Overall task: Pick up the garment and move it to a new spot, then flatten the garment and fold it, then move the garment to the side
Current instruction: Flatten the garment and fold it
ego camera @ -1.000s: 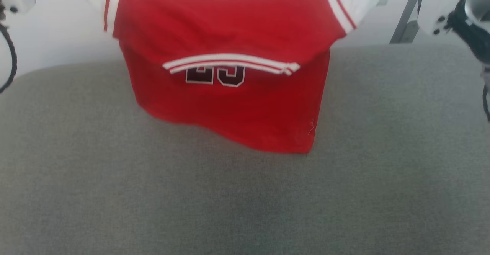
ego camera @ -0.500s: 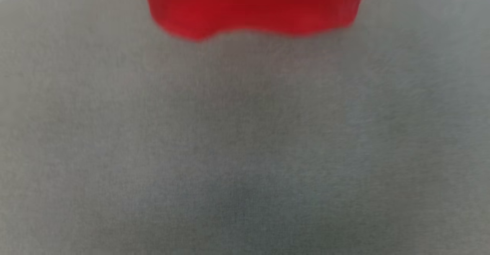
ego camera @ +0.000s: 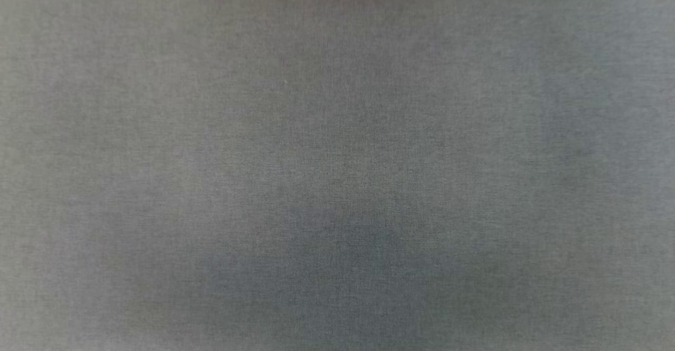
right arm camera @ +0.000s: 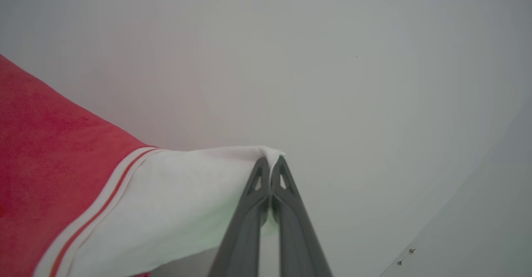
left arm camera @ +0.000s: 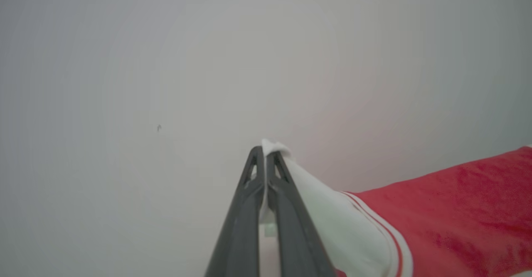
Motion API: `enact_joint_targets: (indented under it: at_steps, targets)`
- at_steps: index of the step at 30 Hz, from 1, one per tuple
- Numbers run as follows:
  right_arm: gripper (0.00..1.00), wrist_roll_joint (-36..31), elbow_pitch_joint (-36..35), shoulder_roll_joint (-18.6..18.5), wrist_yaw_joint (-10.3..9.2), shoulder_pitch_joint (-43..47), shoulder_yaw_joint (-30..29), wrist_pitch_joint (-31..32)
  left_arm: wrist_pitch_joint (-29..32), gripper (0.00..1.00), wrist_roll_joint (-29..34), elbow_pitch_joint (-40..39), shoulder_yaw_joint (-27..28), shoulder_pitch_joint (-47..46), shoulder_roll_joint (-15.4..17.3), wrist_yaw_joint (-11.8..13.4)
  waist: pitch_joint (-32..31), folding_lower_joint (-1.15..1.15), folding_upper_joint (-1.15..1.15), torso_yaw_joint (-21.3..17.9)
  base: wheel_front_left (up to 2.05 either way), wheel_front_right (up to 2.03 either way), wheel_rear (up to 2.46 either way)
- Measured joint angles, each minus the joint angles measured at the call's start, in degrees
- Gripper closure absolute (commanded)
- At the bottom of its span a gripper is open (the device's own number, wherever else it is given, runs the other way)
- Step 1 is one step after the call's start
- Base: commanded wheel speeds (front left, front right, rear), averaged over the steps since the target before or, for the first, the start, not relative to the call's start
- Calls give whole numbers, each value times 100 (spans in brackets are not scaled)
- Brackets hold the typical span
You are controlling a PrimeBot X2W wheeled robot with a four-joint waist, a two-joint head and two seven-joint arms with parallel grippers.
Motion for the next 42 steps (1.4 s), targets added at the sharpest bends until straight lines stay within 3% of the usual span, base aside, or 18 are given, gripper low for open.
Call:
enact_joint_targets:
  at_steps: [5, 8, 12, 13, 18, 26, 32, 38, 42]
  targets:
    - [100, 1192, 488, 287, 0, 750, 292, 259, 780, 100, -646, -18, -592, 1045, 38, -22, -298, 0, 0, -7, 0, 0, 0]
    - [100, 1950, 436, 213, 0, 1238, 736, 636, 1277, 100, -1174, -259, -817, 1773, 259, -22, -519, 0, 0, -14, 0, 0, 0]
    - [100, 2967, -103, -168, 0, 2063, 1500, 1295, 1802, 100, -1757, -584, -870, 2750, 543, -22, -838, 0, 0, -19, 0, 0, 0]
    - [100, 2967, -103, -168, 0, 2063, 1500, 1295, 1802, 100, -1757, -584, -870, 2750, 543, -22, -838, 0, 0, -19, 0, 0, 0]
    - [100, 4072, -1107, -938, 0, 3187, 2063, 2267, 2257, 100, -2220, -1216, -826, 3866, 837, 137, -1253, 0, 0, -20, 0, 0, 0]
    - [100, 5070, -2640, -1897, 0, 4805, 2430, 3360, 2606, 100, -2805, -2989, -676, 5606, 1604, 840, -1801, 0, 0, -14, 0, 0, 0]
    - [100, 5618, -3556, -2406, -1, 5859, 2465, 4074, 2739, 100, -3176, -4485, -503, 6847, 2225, 1658, -2015, 0, 0, -26, 0, 0, 0]
    - [100, 6057, -4209, -2749, 0, 6832, 2192, 4664, 2766, 100, -3517, -5716, -282, 7945, 2747, 2508, -2082, 0, 0, -9, 0, 0, 0]
    - [100, 6160, -4490, -2855, -1, 7427, 1816, 4949, 2664, 100, -3630, -6261, -181, 8554, 3018, 2900, -2061, 0, 0, 16, 0, 0, 0]
